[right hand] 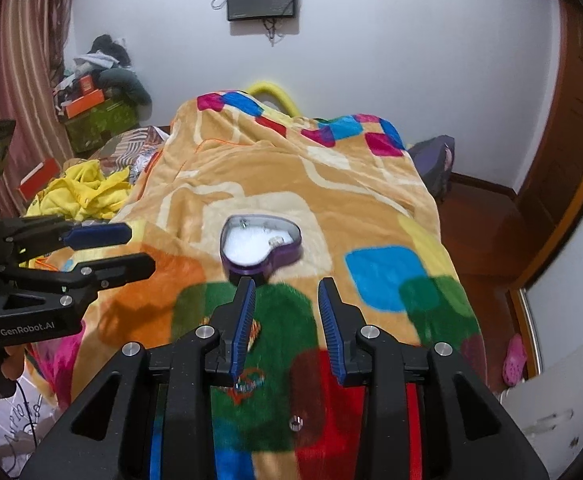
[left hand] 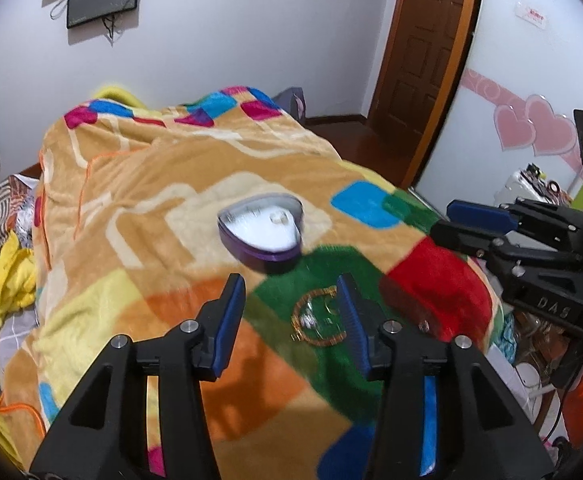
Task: Organize jewelry
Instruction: 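Open both tools over the tin and return to the jewelry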
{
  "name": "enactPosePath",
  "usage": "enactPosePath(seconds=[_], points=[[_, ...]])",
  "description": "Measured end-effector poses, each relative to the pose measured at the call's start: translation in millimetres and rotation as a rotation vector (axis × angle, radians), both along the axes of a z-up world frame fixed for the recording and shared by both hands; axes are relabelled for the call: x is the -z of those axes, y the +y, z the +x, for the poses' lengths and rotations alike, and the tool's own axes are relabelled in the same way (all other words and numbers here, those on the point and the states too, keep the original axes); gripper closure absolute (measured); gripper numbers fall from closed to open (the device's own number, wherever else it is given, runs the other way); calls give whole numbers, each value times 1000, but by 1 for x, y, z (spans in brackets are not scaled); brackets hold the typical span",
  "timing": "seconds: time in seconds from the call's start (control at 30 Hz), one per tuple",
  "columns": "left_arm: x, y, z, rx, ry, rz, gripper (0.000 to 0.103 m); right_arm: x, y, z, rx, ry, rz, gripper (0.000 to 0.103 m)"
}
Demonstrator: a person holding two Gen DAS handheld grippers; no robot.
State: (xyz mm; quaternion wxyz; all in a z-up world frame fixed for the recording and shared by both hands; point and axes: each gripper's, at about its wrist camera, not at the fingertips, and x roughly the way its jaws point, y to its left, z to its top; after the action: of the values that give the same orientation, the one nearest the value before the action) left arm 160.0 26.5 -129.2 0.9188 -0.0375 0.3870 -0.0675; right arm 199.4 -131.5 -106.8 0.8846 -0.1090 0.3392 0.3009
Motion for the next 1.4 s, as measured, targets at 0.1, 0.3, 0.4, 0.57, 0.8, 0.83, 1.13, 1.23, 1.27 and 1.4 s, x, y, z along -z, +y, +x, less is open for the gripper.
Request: enactPosePath(seconds=[0.1,0.3,0.4,0.57,0.8,0.83,1.13,1.23,1.27,1.4], points=[[11,-8,-8,18,32,-2,56,5,-12,-6,24,15,14,73],[31,-20,-12,46,89,-15,56,22,-28,-17,66,58,24,73],[42,-25,-11,57,123,-25,56,39,-37,-21,87,92,19,73],[63,-34,-12,74,178,-31,56,75,-42,-21,97,195,-2,73],[78,-46,-11,106,205,-33,56,96,-47,-24,109,242,-2,73],[79,-47,-10,110,203,-34,56,95,-48,-25,110,235,4,73],[85,-56,7,133,201,-60,58,101,-38,-28,97,166,-21,77],[87,-58,11,133,197,-68,62,103,-38,-29,91,157,-23,85],[88,-57,12,131,197,-79,62,103,-38,-29,88,159,-21,87],[90,-59,15,129,189,-84,68,101,-39,-25,81,172,-10,93]])
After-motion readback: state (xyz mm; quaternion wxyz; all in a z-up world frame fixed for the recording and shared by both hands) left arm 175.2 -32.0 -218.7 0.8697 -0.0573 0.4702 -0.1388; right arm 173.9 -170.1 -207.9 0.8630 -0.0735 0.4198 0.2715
